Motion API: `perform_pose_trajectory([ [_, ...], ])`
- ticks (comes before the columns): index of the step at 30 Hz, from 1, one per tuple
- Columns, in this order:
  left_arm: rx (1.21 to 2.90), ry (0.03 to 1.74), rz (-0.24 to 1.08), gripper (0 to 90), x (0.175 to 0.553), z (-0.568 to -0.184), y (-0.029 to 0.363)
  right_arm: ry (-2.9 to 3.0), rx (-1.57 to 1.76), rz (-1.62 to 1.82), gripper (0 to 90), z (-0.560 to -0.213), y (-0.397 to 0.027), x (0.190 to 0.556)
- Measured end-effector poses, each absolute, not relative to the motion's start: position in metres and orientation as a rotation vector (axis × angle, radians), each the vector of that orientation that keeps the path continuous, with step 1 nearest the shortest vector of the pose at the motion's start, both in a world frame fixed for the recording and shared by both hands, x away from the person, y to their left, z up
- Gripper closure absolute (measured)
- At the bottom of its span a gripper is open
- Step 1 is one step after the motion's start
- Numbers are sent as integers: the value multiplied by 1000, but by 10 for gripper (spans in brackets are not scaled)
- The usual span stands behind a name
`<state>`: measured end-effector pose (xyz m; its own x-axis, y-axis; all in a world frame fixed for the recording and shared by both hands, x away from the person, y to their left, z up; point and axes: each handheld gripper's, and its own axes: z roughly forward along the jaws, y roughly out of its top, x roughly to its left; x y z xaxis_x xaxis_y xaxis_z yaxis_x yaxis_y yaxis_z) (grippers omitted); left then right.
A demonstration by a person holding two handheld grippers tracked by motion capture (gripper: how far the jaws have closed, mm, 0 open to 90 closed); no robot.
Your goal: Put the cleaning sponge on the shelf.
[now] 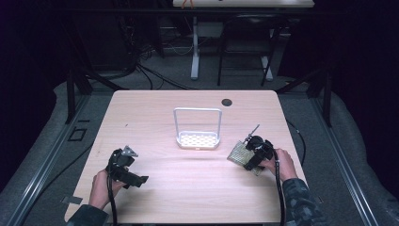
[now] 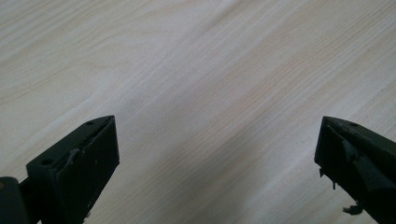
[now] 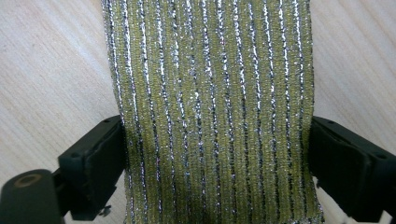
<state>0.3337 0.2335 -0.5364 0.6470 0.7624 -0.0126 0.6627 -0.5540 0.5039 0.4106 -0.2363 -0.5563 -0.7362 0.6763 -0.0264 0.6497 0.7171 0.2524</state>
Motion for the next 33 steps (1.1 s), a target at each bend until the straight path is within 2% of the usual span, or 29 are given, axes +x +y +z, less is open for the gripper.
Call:
perform_pose_trajectory([
  [5, 2399, 1115, 277, 1, 333, -537, 232, 2805, 1096, 351, 185, -554, -237, 409],
  [9, 2404, 1106, 273, 1, 334, -537, 232, 2779, 1104, 388, 309, -551, -242, 408],
  [14, 2396, 1113, 279, 1, 333, -537, 232, 2767, 1106, 402, 354, -550, -244, 407],
  [33, 2401, 1104, 280, 1, 333, -537, 232, 2688, 1128, 448, 363, -535, -249, 394],
])
